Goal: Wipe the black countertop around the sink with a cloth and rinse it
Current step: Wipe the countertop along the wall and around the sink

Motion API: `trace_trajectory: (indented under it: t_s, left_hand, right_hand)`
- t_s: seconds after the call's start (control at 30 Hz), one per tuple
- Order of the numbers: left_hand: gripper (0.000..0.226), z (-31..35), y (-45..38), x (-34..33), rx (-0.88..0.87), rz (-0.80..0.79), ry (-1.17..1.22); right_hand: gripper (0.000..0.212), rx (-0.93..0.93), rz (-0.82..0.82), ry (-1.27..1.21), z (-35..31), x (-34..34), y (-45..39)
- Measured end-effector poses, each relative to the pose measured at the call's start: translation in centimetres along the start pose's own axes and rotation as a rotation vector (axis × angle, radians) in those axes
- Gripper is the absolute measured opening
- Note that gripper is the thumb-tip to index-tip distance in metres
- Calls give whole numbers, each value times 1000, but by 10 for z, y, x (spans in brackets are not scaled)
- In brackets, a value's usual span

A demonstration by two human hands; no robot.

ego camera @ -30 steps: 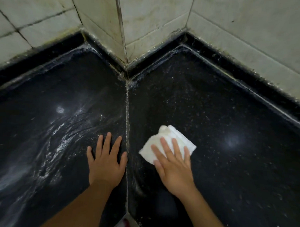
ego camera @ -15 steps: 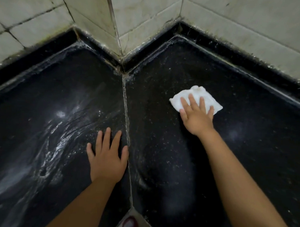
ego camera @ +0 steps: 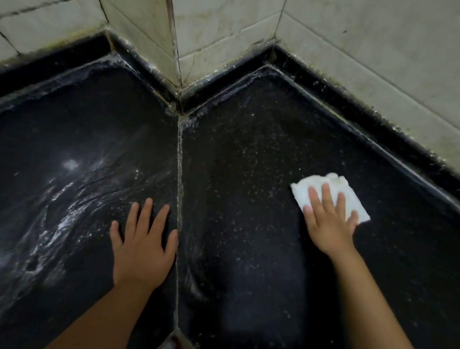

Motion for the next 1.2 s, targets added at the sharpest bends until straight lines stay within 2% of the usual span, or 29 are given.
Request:
trace_trajectory:
  t_s: [0.13,0.23,0.37,0.4,0.47,0.53,0.57,0.67,0.83,1.07,1.2]
  left_hand:
    - [87,1,-1,0,10,-15,-13]
    - [87,1,0,0,6,-29,-23]
    - [88,2,-1,1,-3,-15,-21]
    - [89,3,0,2,-4,-13,-18]
    - [90,4,1,0,-2,-37,-20]
    - [87,6,1,3,5,-81,-31]
    - [80,6,0,5,6,-111,-46]
    - [56,6,-9,15,-31,-204,-174]
    - [55,14,-35,42,-88,8,-67]
    - [54,53,-111,20,-187,27,-67]
    - [88,55,-126,6,-205,14,-115]
  right_hand:
    - [50,83,-40,-12,-70,6,-39]
    - [51,220,-46,33,-109,-4,-23]
    - [70,464,8,172,-104,-34,42]
    - [67,501,38,202,-88,-41,56]
    - [56,449,-14,239,-42,-49,71]
    - [69,319,-46,253,6,-36,62]
    - [71,268,-6,231,26,-23,52]
    - [53,3,13,64,70,11,10]
    - [51,-119,5,21,61,35,-55]
    - [53,-141,-19,-10,10,48,-108]
    - [52,-83,14,-15,-32,59,-137]
Point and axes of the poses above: each hand's wrist, its own y-axis away from the middle knuckle, its own x-axis out of the back of the hand, z = x × y, the point moved 9 cm from there along -y, towards the middle knuckle, and after that the axes turned 9 degrees about -x, right-handed, at the moved point
